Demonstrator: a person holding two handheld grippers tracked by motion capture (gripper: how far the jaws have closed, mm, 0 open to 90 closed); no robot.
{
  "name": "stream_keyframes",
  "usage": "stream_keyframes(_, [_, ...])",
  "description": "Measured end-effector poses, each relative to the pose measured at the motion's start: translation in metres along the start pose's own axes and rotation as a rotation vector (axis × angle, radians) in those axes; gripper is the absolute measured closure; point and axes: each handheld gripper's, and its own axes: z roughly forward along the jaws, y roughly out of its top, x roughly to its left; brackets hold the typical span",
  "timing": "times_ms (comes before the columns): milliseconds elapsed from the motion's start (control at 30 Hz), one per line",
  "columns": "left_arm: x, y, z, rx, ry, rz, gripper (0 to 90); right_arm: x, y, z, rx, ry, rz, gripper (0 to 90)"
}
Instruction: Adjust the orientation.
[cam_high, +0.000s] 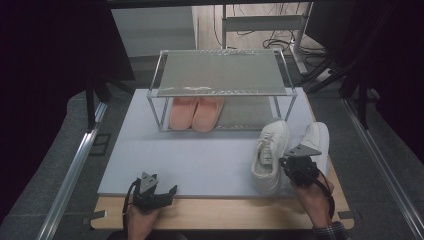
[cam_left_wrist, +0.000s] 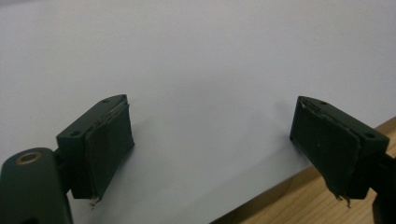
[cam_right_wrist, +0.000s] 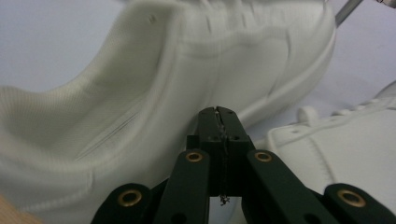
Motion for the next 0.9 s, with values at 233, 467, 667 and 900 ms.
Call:
stream_keyframes(233, [0.0,0.0,0.0,0.0,0.002,-0.001,13.0,-0.023,-0.01,-0.011,-0.045,0.043,0.106,86.9])
stream_keyframes(467, [0.0,0.0,0.0,-0.001,0.001,-0.002,13.0,-0.024,-0.014,-0.01,-0.046,0.075,0.131,83.0])
stream_keyframes(667, [0.0,0.0,0.0,0.0,0.001,0.0,12.9,-0.023,-0.013,-0.016,-0.063,0.099,0.147,76.2])
stream_keyframes(900, [0.0,0.0,0.0,0.0,0.001,0.0,12.9,-0.019,-0.013,-0.013,-0.068,0.124,0.179,58.4])
